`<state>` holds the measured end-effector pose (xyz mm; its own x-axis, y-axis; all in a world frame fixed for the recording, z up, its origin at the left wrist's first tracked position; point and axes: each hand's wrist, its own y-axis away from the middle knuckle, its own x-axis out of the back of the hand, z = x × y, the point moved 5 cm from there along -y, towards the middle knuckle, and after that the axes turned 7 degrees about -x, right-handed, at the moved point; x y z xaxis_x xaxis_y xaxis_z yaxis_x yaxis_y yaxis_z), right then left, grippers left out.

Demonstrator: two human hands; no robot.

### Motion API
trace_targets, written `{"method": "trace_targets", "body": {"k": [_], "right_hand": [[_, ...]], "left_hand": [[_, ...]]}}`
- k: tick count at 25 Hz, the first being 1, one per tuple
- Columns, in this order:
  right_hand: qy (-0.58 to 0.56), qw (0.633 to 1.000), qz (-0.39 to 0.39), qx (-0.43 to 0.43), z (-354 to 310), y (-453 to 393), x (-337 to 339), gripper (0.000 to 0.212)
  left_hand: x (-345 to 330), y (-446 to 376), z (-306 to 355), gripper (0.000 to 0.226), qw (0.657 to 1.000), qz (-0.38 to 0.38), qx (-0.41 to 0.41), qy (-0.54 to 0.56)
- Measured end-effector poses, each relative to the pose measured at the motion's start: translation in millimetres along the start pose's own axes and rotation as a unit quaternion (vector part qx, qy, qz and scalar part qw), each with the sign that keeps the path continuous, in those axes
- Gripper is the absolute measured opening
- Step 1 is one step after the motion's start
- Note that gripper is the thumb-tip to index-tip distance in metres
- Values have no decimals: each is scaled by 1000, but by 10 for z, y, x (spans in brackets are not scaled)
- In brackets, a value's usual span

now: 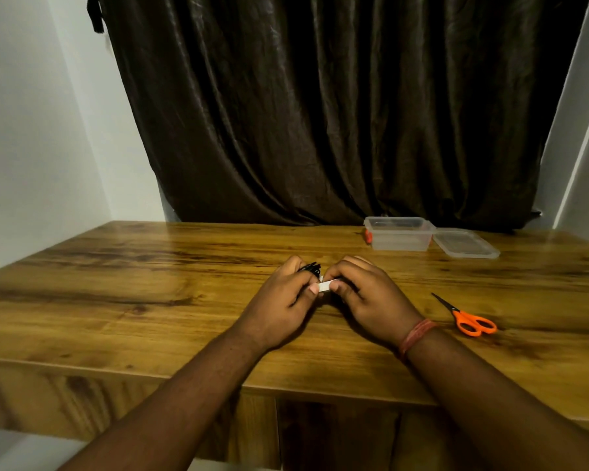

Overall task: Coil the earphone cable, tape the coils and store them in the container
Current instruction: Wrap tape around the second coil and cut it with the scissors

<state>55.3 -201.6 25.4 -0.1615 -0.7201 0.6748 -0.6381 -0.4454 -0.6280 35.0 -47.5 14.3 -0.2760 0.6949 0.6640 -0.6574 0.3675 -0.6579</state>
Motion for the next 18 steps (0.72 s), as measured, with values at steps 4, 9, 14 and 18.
{"method": "trace_targets", "body": {"k": [4, 9, 14, 18], "right_hand": [[-30, 999, 12, -24, 35, -2, 31, 12], [-75, 995, 30, -51, 76, 7, 52, 16], [-14, 1000, -7, -17, 18, 1, -30, 8], [23, 1000, 16, -14, 0, -7, -26, 7]], "left_hand": [[9, 8, -16, 21, 1000, 4, 5, 30], [9, 21, -39, 21, 1000, 4, 17, 21], [6, 26, -32, 18, 1000, 4, 6, 16], [49, 25, -98, 21, 999, 40, 25, 19]]}}
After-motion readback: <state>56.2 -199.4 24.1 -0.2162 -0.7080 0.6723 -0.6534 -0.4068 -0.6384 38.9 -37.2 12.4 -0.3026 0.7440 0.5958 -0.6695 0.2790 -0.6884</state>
